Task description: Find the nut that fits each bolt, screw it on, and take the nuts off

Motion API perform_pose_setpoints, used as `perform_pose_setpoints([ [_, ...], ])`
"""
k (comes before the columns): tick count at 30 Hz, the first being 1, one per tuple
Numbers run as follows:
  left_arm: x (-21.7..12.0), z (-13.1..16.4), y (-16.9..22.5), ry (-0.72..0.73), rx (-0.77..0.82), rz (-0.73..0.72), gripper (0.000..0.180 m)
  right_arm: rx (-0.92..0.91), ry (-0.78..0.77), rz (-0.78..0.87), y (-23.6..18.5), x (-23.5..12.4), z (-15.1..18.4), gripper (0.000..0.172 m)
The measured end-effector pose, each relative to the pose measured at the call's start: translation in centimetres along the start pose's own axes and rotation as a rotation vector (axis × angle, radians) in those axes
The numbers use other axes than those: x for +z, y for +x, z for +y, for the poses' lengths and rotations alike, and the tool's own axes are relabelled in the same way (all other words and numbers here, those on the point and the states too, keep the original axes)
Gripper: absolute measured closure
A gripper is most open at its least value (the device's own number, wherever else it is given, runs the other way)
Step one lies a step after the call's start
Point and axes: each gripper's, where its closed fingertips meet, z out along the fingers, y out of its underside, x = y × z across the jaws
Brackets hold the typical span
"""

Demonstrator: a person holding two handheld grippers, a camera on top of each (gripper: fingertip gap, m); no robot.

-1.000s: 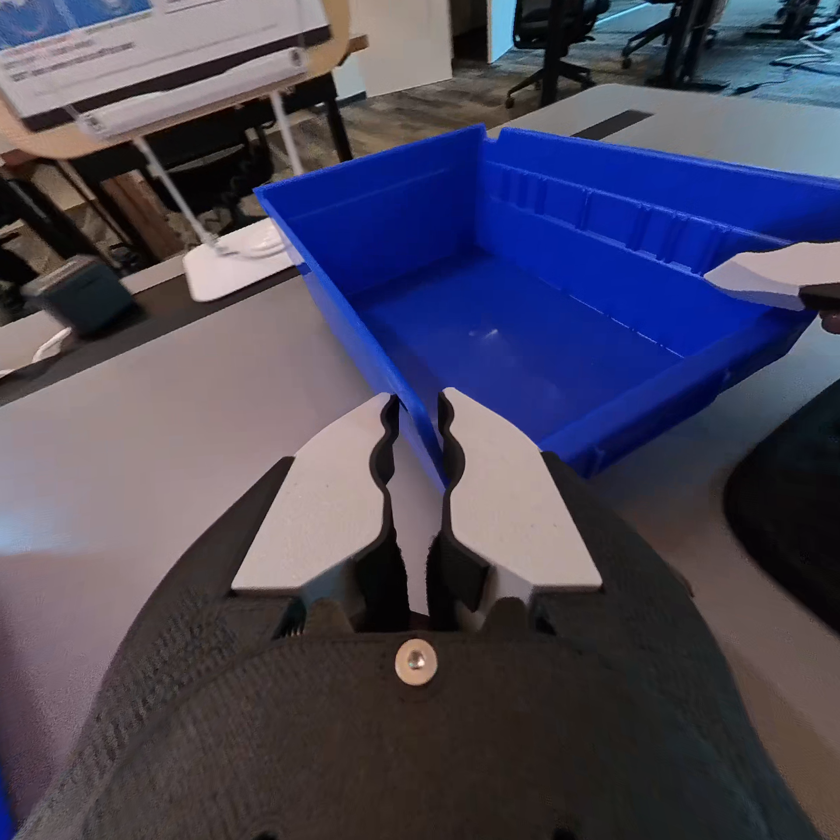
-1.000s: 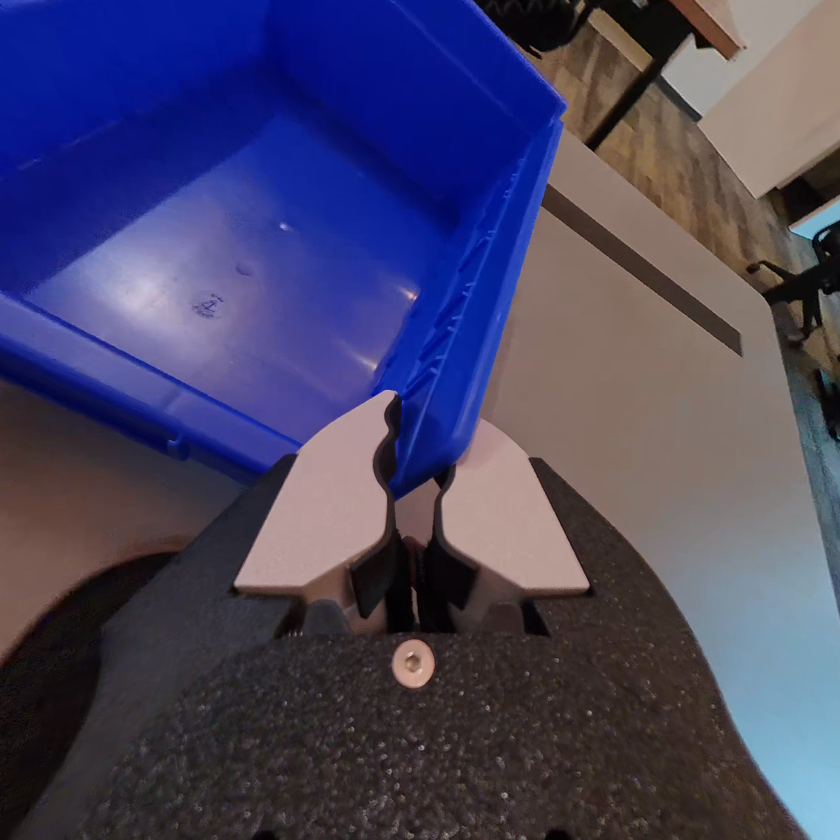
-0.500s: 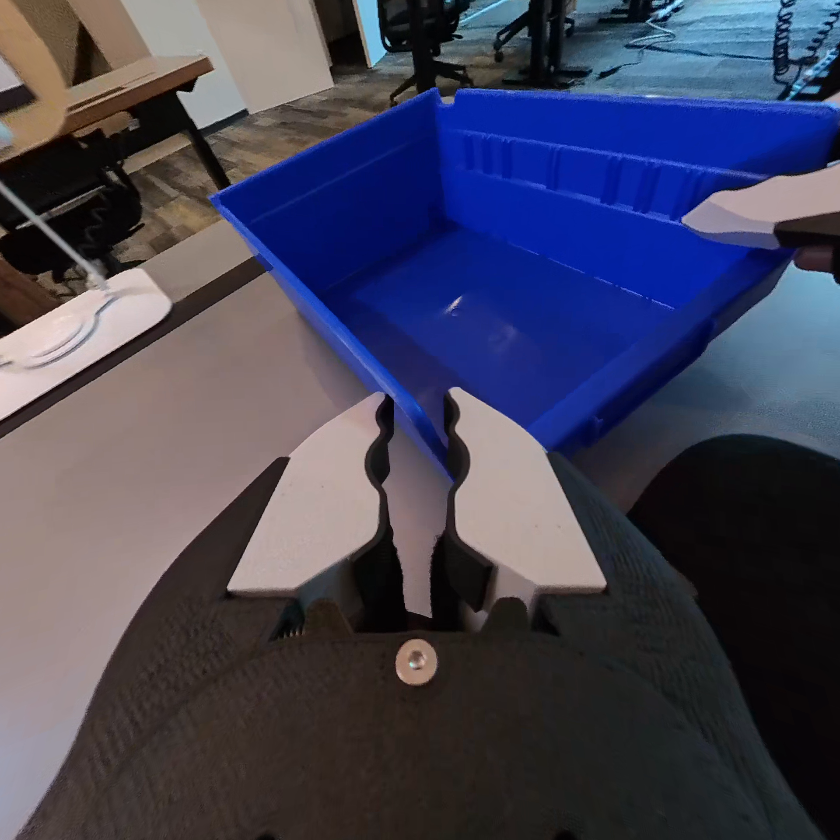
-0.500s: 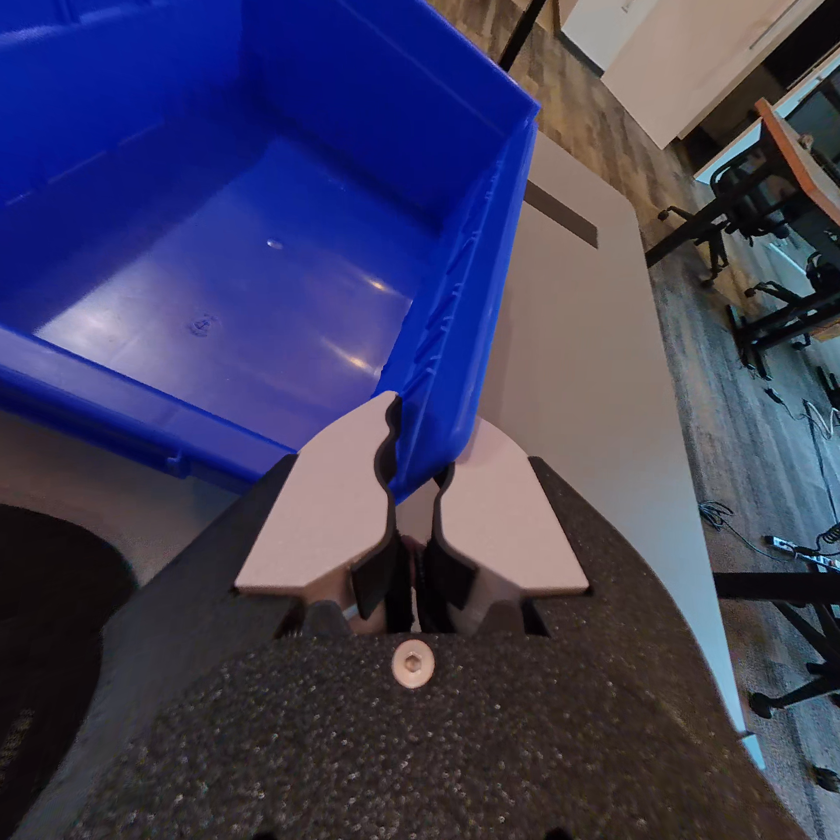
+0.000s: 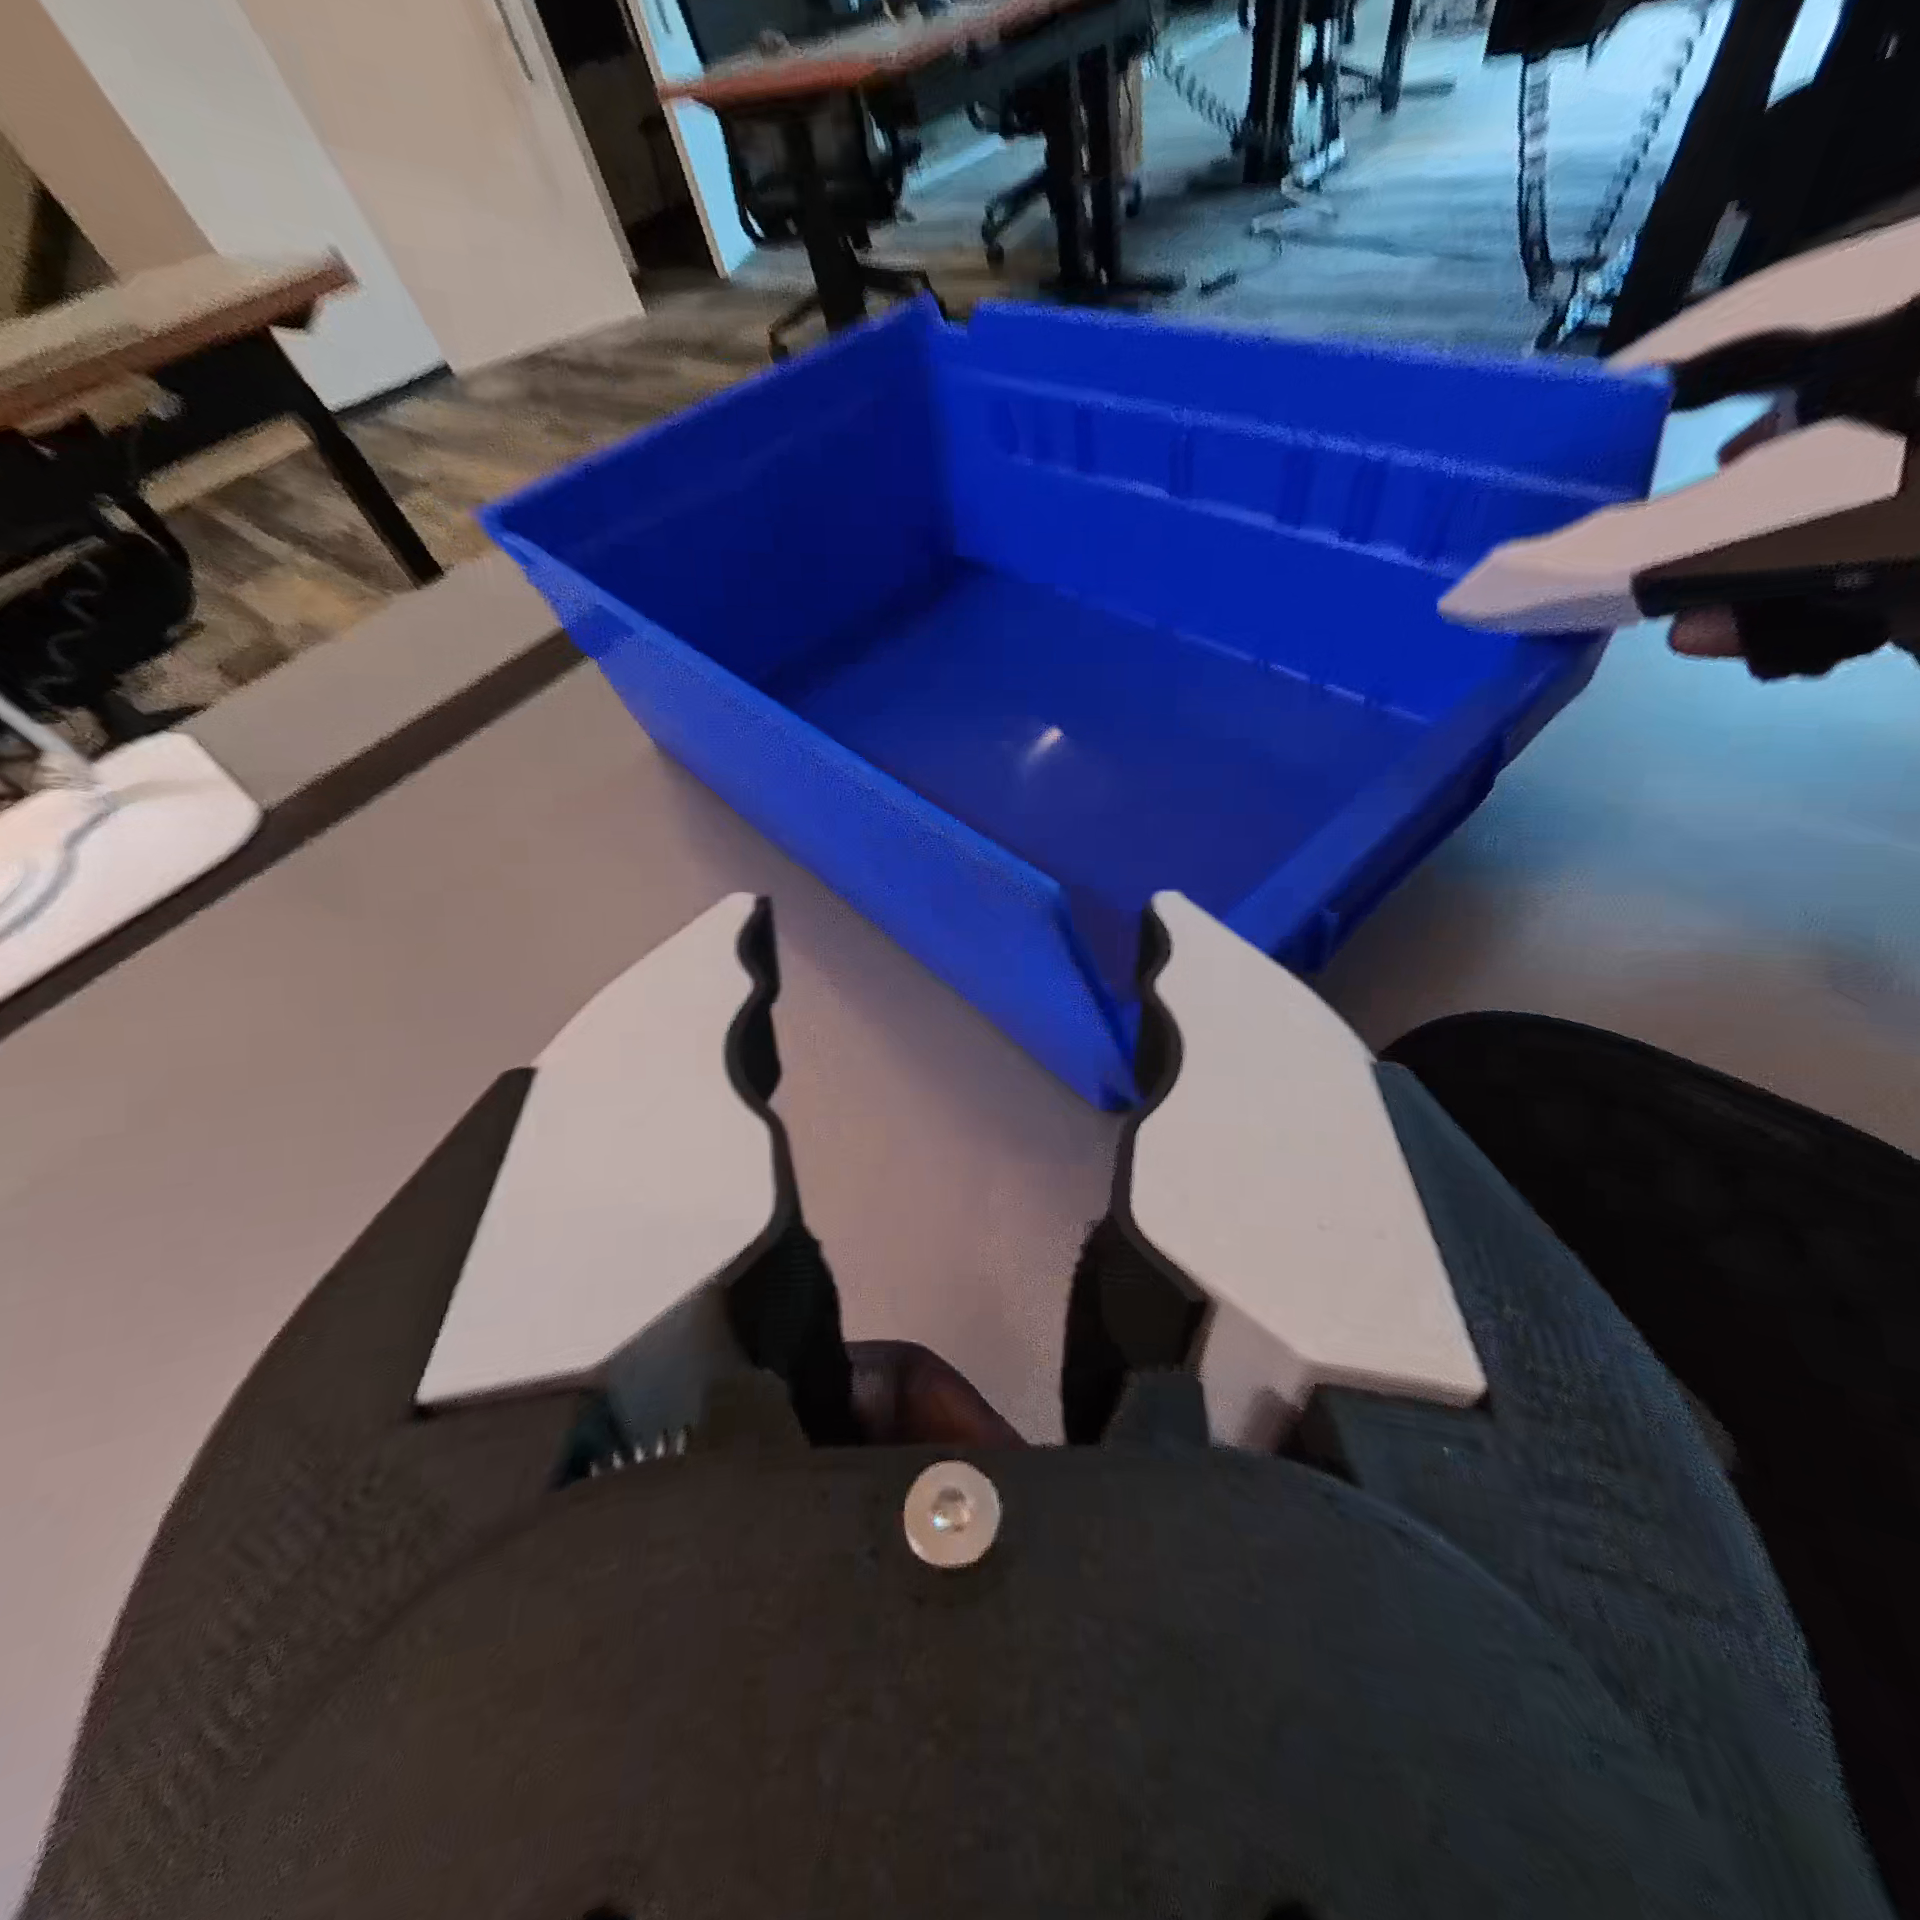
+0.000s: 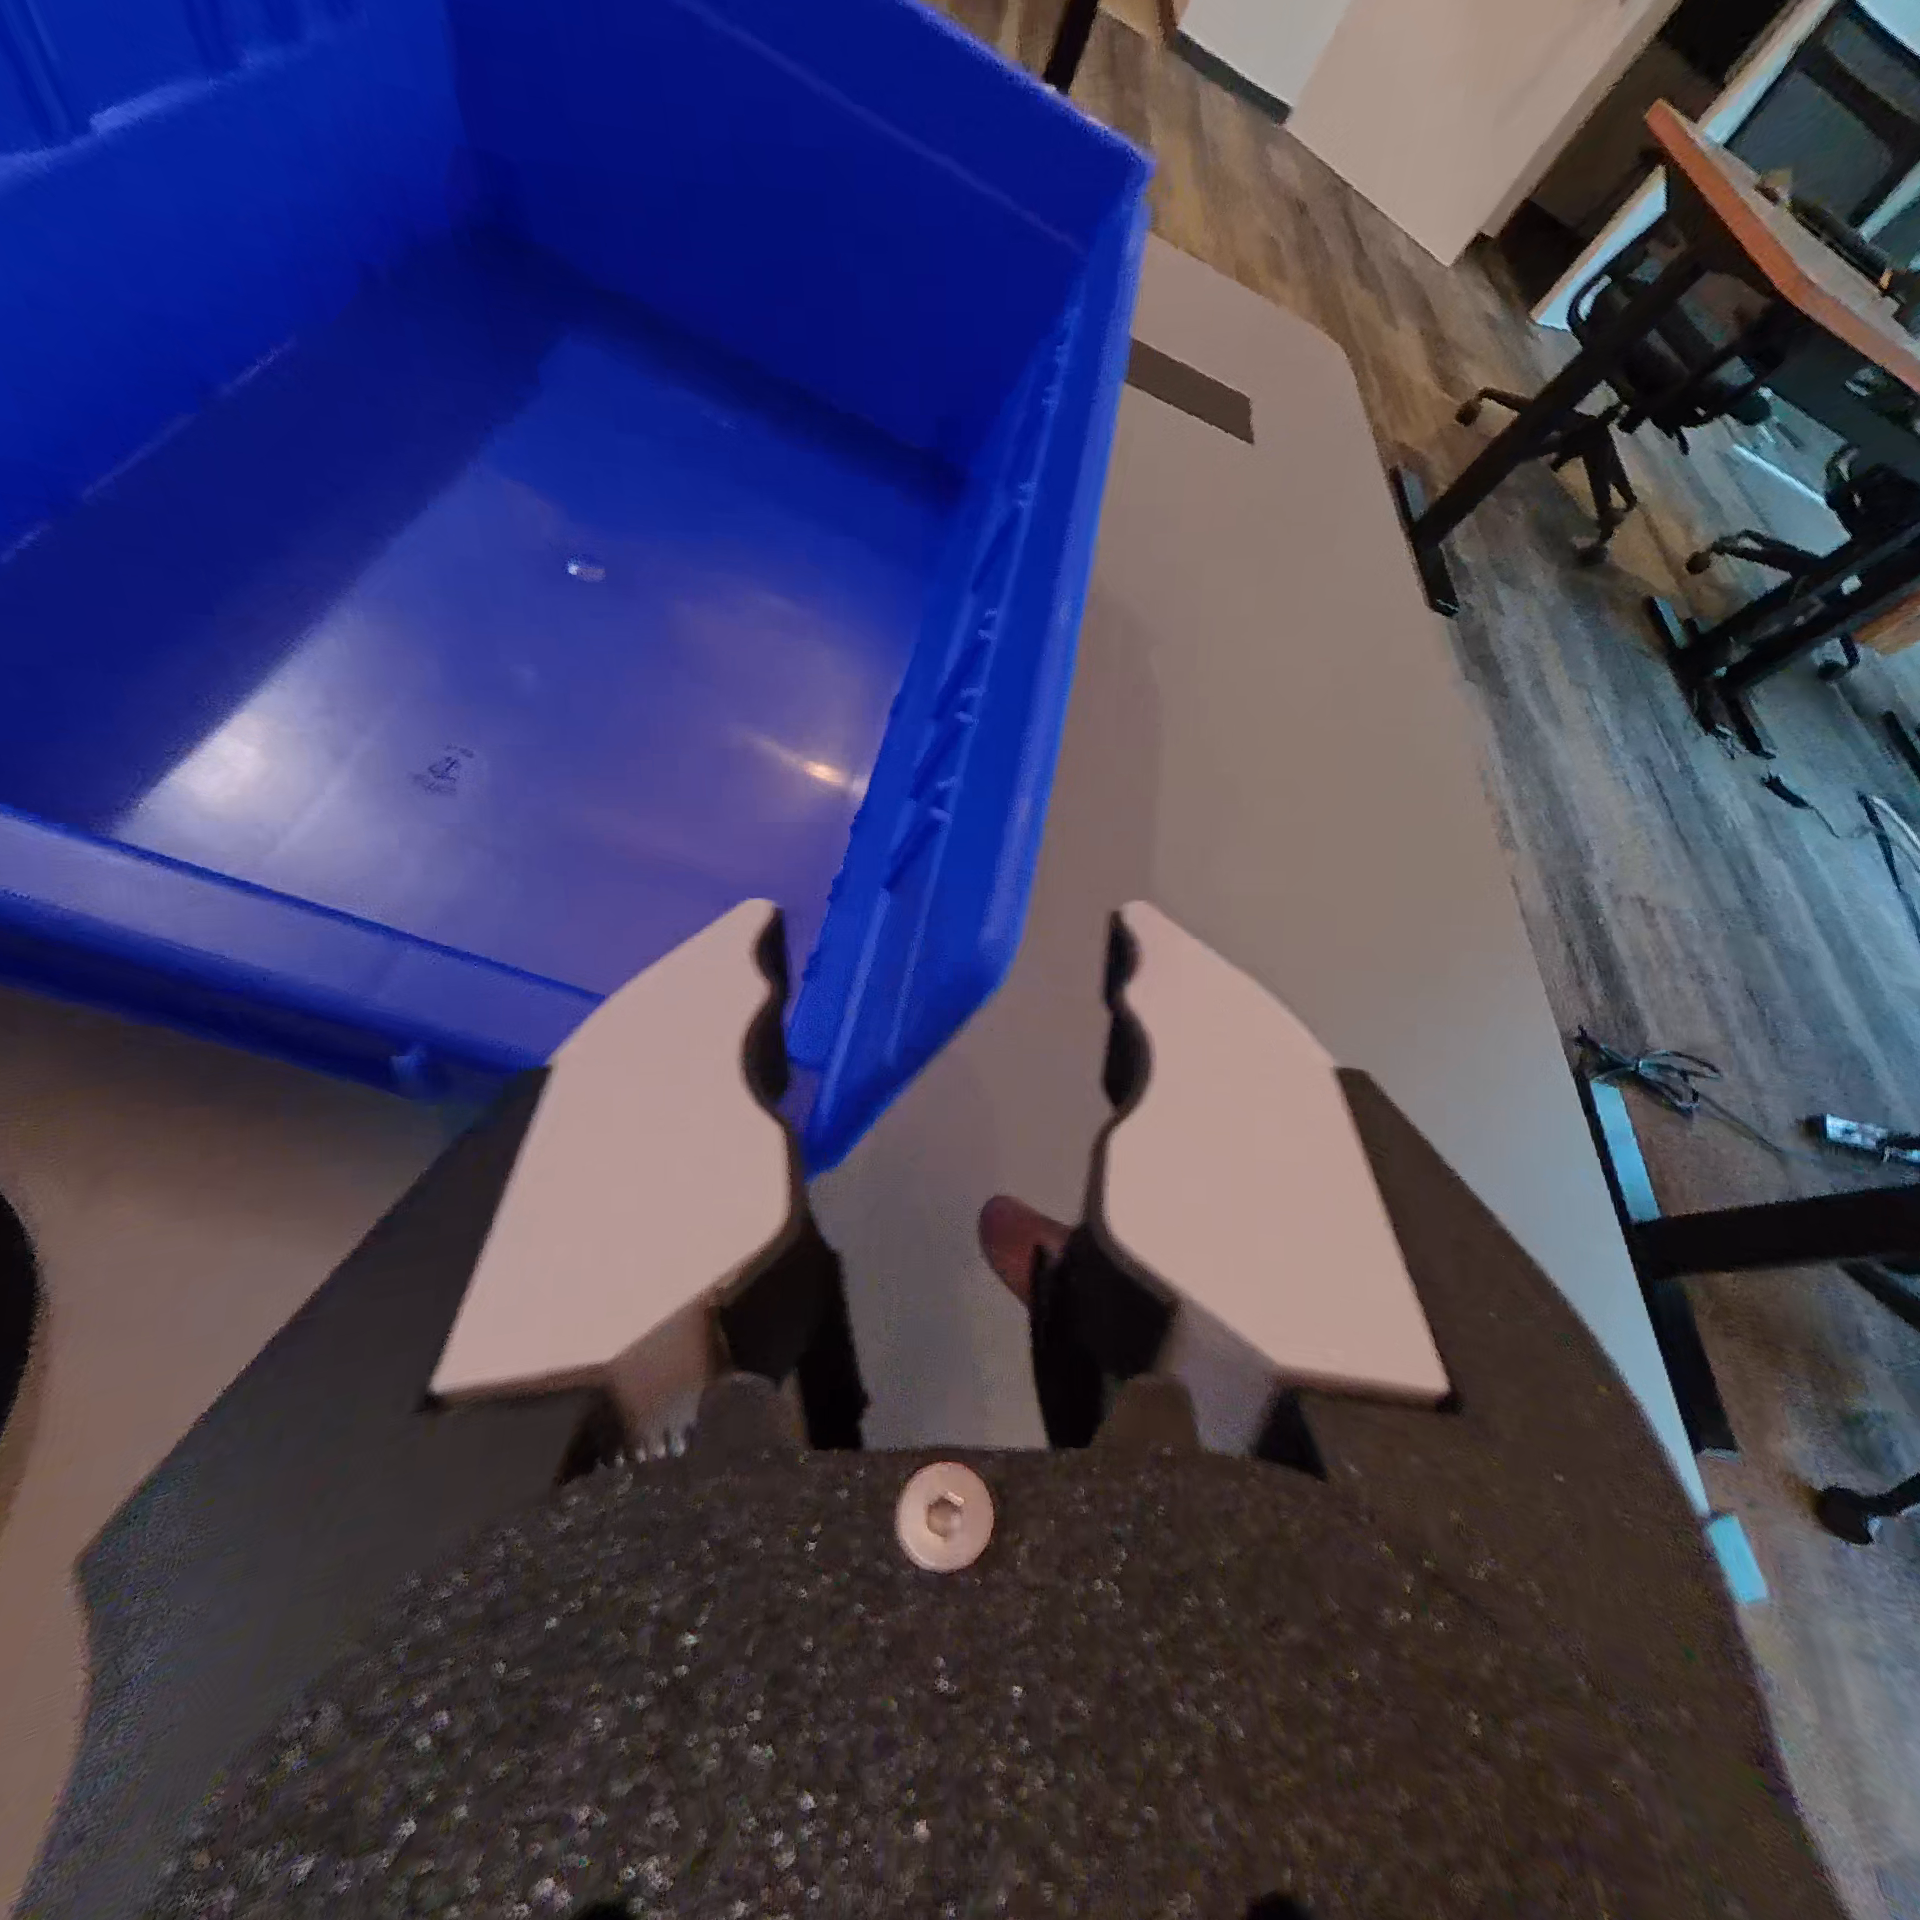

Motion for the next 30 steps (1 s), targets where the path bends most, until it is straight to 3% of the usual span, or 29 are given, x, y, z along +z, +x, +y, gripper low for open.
perform_pose_setpoints([
  [3, -5.5, -1.5, -2.7, 0.124, -0.022, -0.082, 0.106, 0.129, 0.069, 0.068, 0.9, -2.5, -1.0, 0.090],
  [6, -13.2, -1.1, -8.2, 0.236, 0.002, -0.346, 0.106, 0.248, 0.342, 0.006, -1.5, -6.0, -5.9, 0.091],
  [9, -21.3, 2.0, -14.2, 0.212, 0.023, -0.649, 0.106, 0.268, 0.434, -0.174, -7.3, -7.3, -9.8, 0.089],
  [12, -27.9, 7.0, -19.0, 0.091, -0.045, -0.845, 0.106, 0.223, 0.358, -0.271, -13.4, -6.3, -9.9, 0.085],
  [14, -30.6, 10.0, -21.2, 0.051, -0.129, -0.899, 0.106, 0.225, 0.320, -0.292, -16.4, -5.1, -9.4, 0.088],
  [18, -30.5, 14.7, -23.6, -0.075, -0.241, -0.833, 0.106, 0.118, 0.202, -0.223, -18.7, -2.8, -8.0, 0.090],
  [22, -28.5, 15.8, -24.8, -0.146, -0.261, -0.714, 0.109, 0.014, 0.168, -0.112, -18.1, -1.8, -8.5, 0.104],
  [24, -28.2, 16.1, -25.5, -0.168, -0.256, -0.706, 0.135, -0.047, 0.156, -0.078, -18.1, -1.2, -8.6, 0.108],
  [25, -28.5, 16.2, -26.1, -0.180, -0.229, -0.738, 0.151, -0.071, 0.152, -0.070, -18.2, -1.0, -8.6, 0.114],
  [30, -28.2, 16.1, -26.1, -0.204, -0.152, -0.698, 0.151, -0.193, 0.118, -0.024, -18.6, -0.4, -8.5, 0.158],
])
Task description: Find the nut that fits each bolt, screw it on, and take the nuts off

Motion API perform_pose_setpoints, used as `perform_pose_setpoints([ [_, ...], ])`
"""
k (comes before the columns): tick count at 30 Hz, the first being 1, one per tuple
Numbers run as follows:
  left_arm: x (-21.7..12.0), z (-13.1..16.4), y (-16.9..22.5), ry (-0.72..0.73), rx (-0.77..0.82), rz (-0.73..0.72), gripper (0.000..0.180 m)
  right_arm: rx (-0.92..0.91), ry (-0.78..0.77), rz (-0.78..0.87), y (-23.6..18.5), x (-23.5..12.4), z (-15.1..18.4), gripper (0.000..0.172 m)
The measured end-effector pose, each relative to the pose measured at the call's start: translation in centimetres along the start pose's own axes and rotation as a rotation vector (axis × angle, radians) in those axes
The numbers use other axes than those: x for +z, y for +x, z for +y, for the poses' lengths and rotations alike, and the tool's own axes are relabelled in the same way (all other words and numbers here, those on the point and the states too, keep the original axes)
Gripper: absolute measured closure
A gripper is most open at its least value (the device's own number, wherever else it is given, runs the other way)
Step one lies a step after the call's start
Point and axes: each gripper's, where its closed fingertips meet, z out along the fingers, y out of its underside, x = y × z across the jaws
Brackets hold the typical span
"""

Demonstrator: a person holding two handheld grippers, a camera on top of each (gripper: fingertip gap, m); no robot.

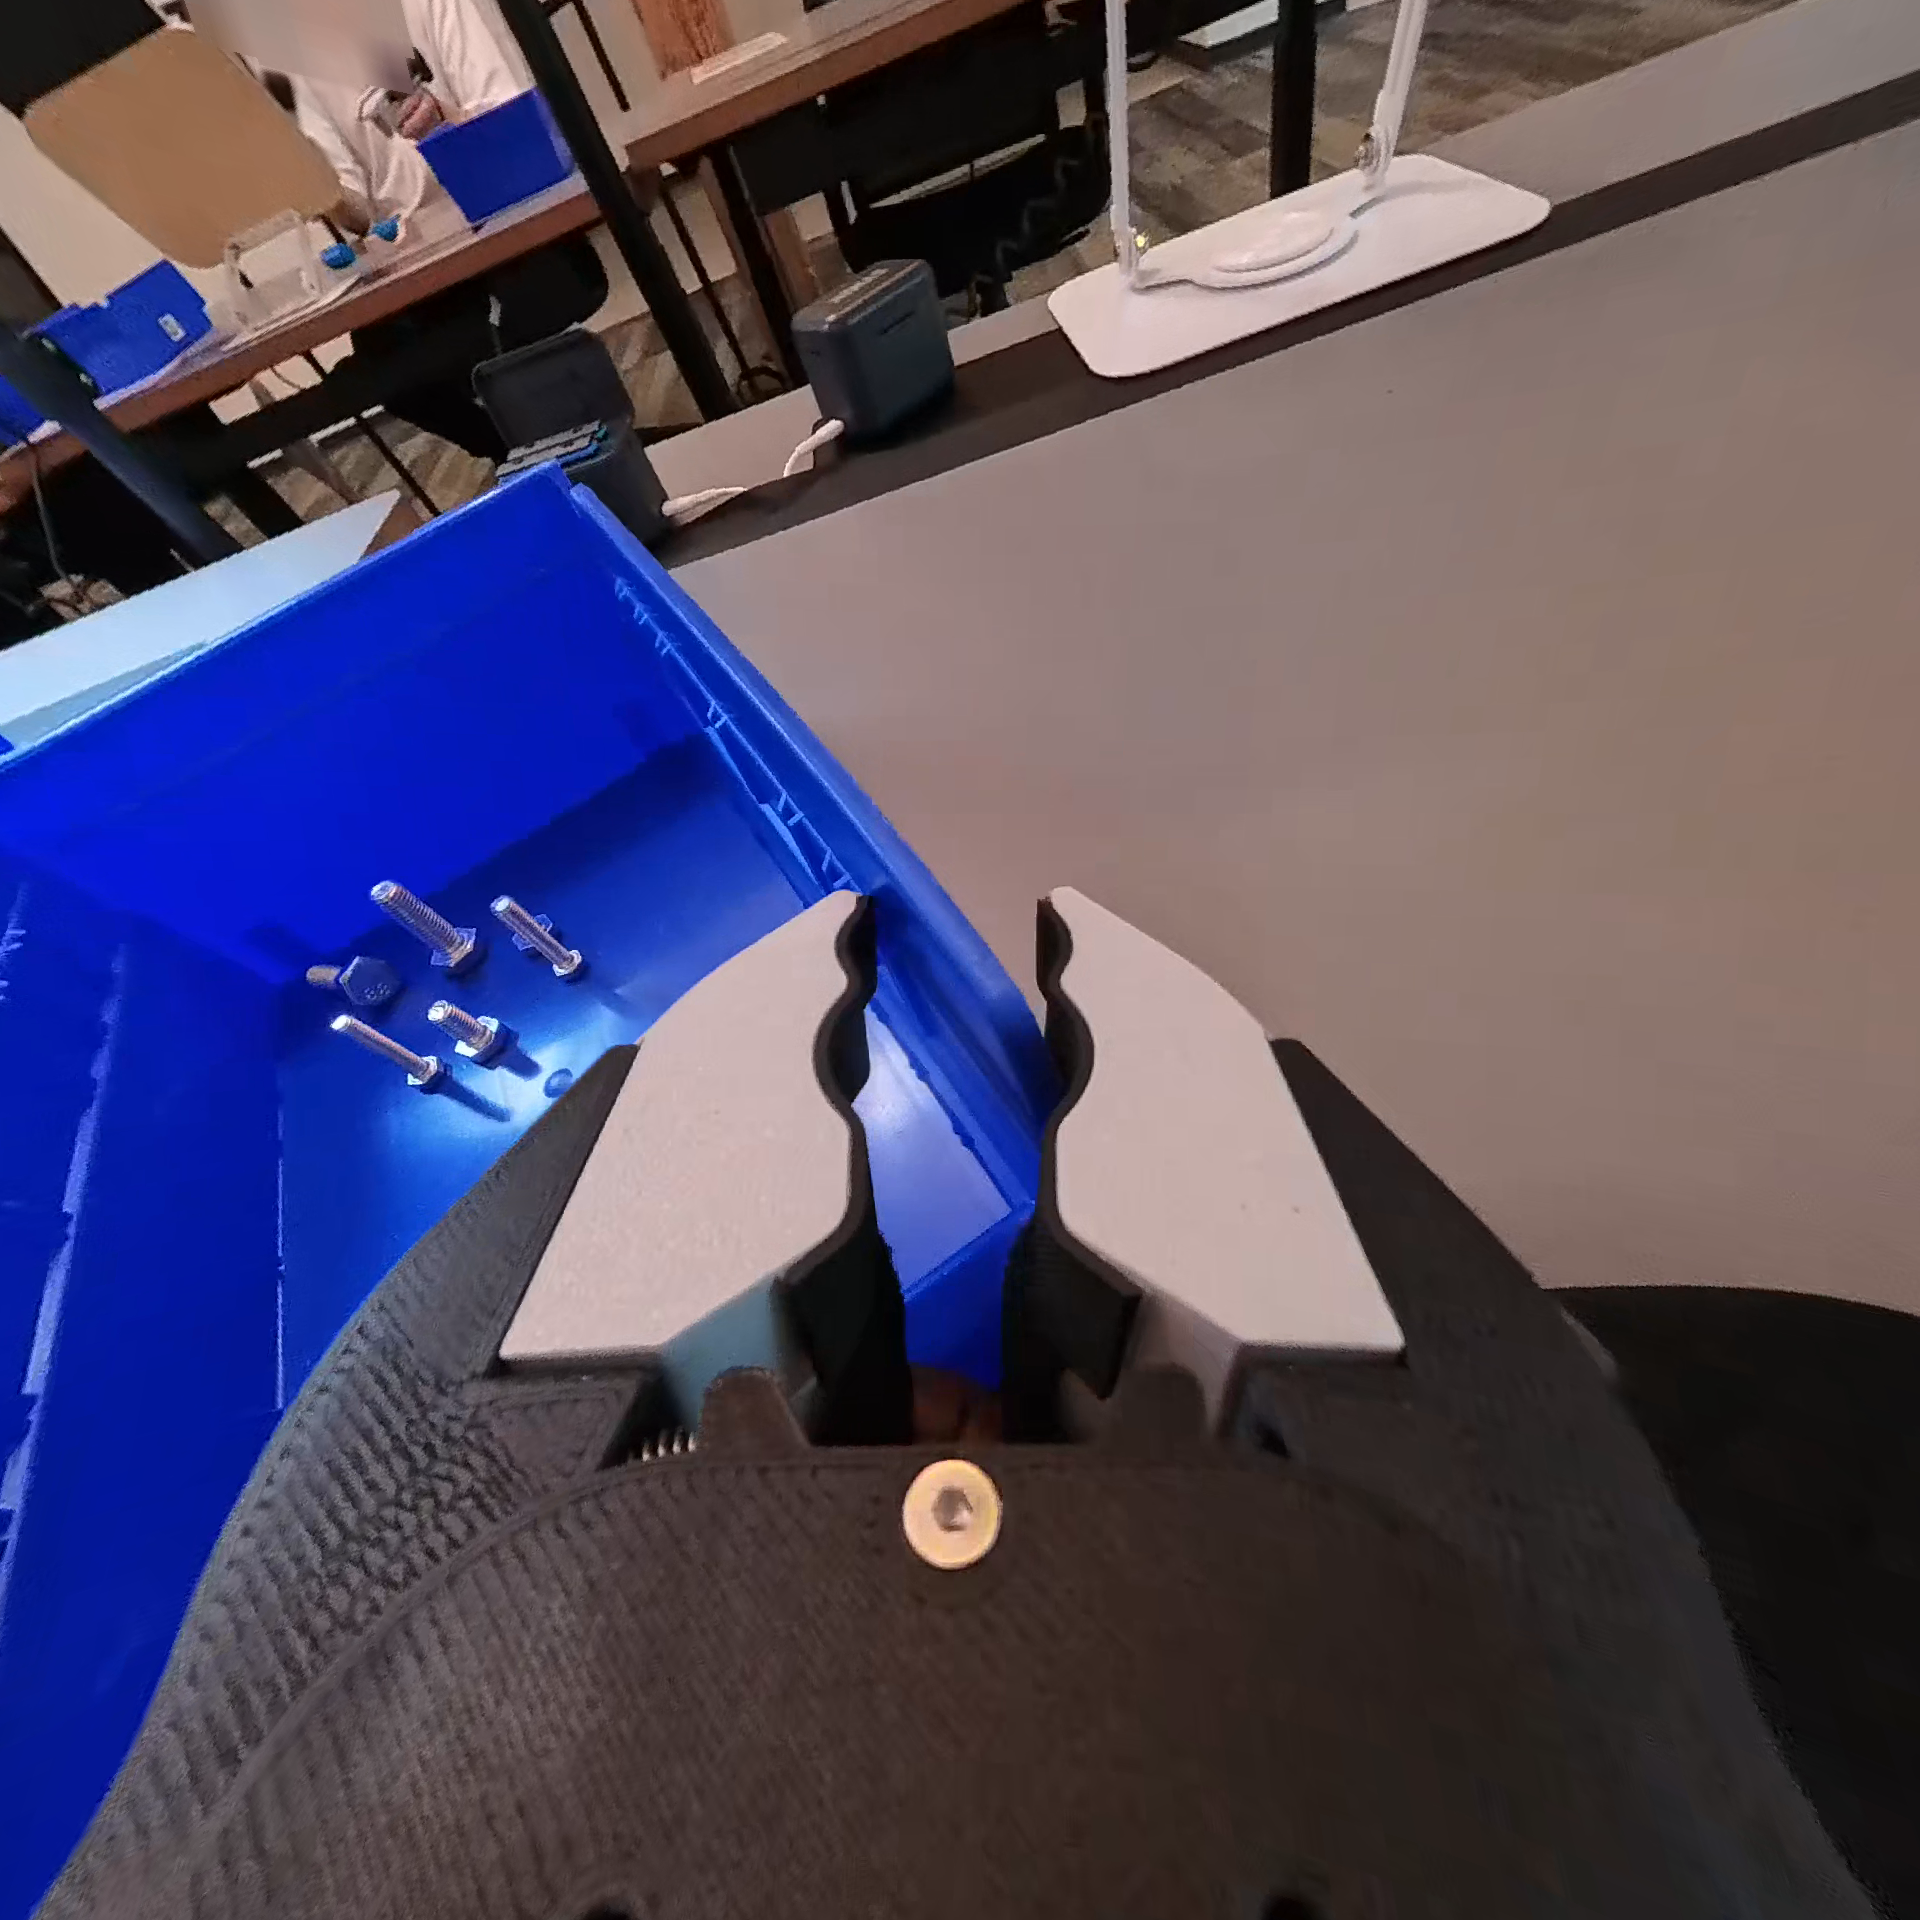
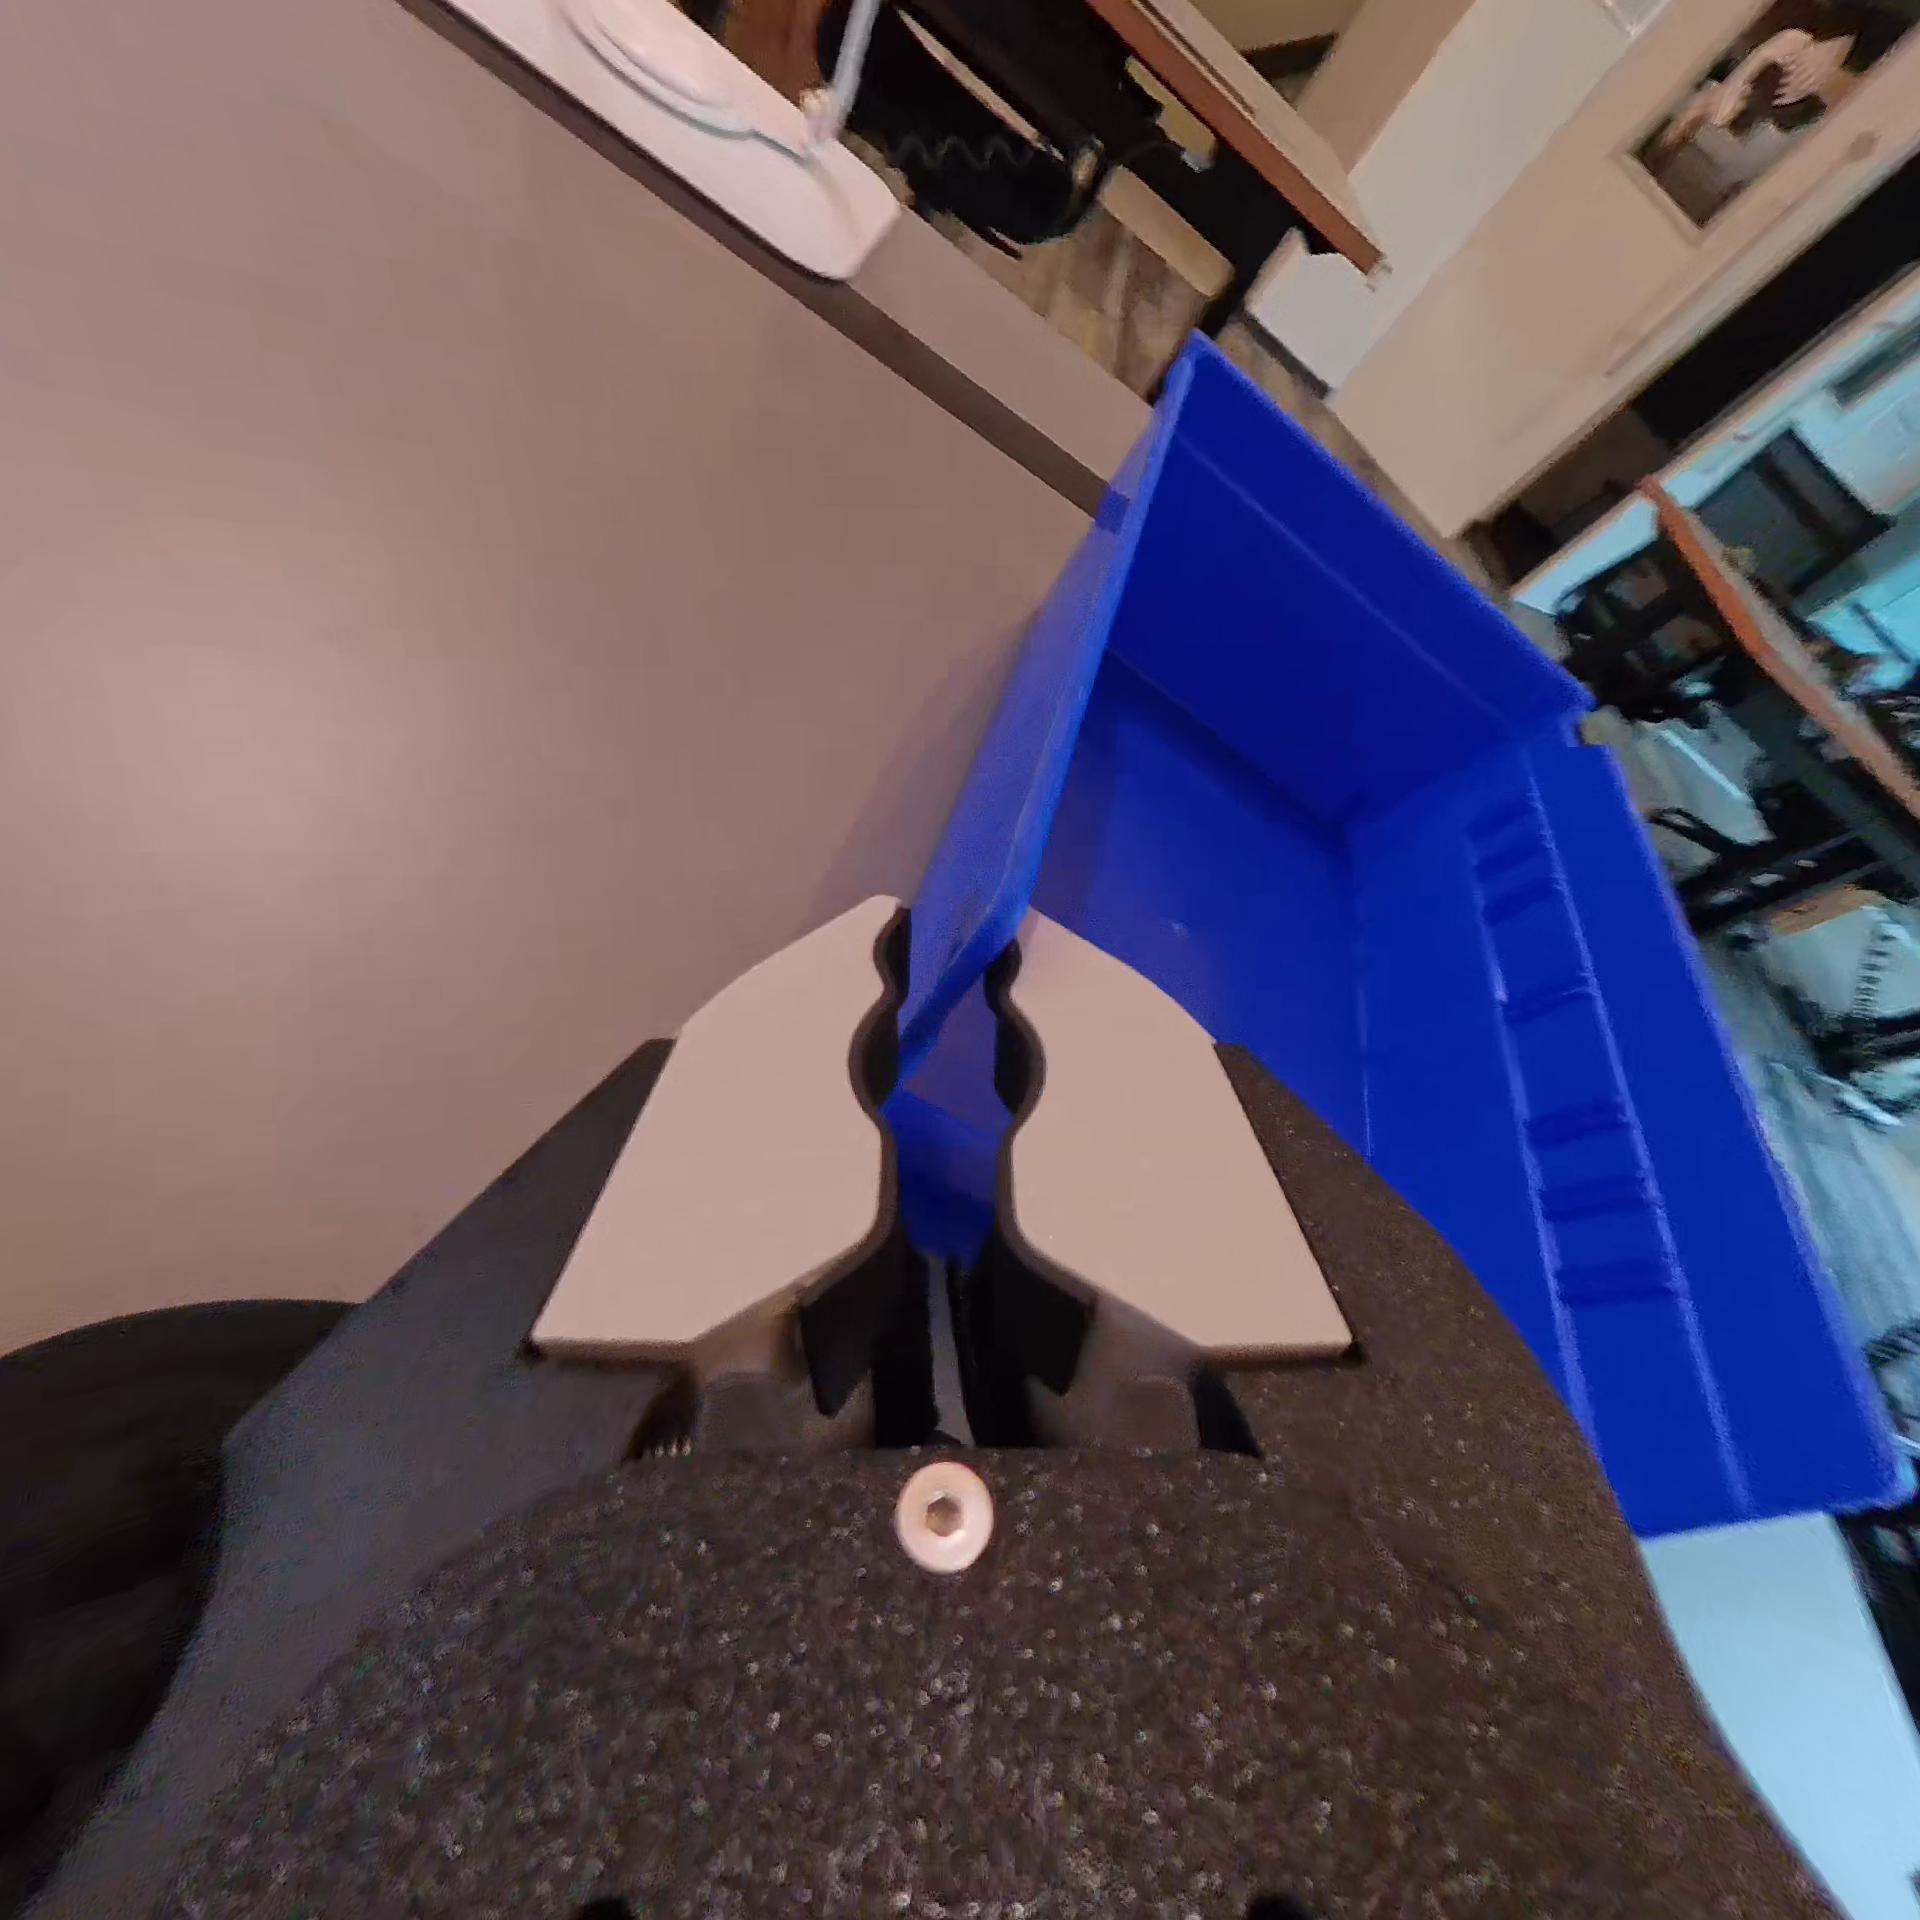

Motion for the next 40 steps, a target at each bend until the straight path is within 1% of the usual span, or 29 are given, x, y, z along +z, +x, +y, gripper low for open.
perform_pose_setpoints([
  [2, 0.0, 0.0, 0.1, 0.011, 0.020, 0.028, 0.151, -0.030, -0.009, 0.035, 0.4, -0.1, 0.2, 0.159],
  [6, 0.0, -0.2, 0.6, 0.031, 0.020, 0.086, 0.154, 0.004, -0.011, 0.038, 0.8, -0.2, 0.6, 0.161],
  [10, 0.3, -0.6, 1.4, 0.047, 0.027, 0.114, 0.155, 0.003, -0.014, 0.048, 0.9, -0.2, 0.6, 0.162],
  [15, 0.7, -1.0, 2.2, 0.058, 0.073, 0.155, 0.155, 0.057, 0.015, 0.011, 0.7, 0.2, 0.3, 0.161],
  [19, 0.9, -1.2, 2.1, 0.099, 0.020, 0.186, 0.157, 0.074, 0.025, 0.008, 0.9, 0.1, 0.5, 0.162],
  [23, 1.5, -1.4, 1.9, 0.105, 0.067, 0.200, 0.157, 0.060, 0.020, 0.019, 0.6, -0.1, 0.4, 0.162],
  [28, 2.2, -1.5, 1.2, 0.141, 0.039, 0.270, 0.157, 0.043, 0.016, 0.043, 0.6, -0.2, 0.4, 0.162],
  [32, 2.4, -1.5, 0.7, 0.157, 0.015, 0.244, 0.162, 0.052, 0.016, 0.039, 0.8, 0.1, 0.4, 0.162],
  [37, 2.4, -1.6, 0.8, 0.174, -0.021, 0.238, 0.162, 0.052, 0.015, 0.030, 0.7, 0.1, 0.4, 0.162],
  [38, 2.4, -1.6, 0.7, 0.168, -0.018, 0.233, 0.162, 0.048, 0.016, 0.024, 0.6, 0.1, 0.4, 0.161],
  [39, 2.2, -1.6, 0.7, 0.162, -0.010, 0.226, 0.159, 0.046, 0.020, 0.000, 0.3, 0.0, 0.3, 0.155],
  [40, 1.9, -1.8, 0.7, 0.166, -0.008, 0.213, 0.149, 0.056, 0.031, -0.030, -0.2, -0.1, 0.2, 0.145],
])
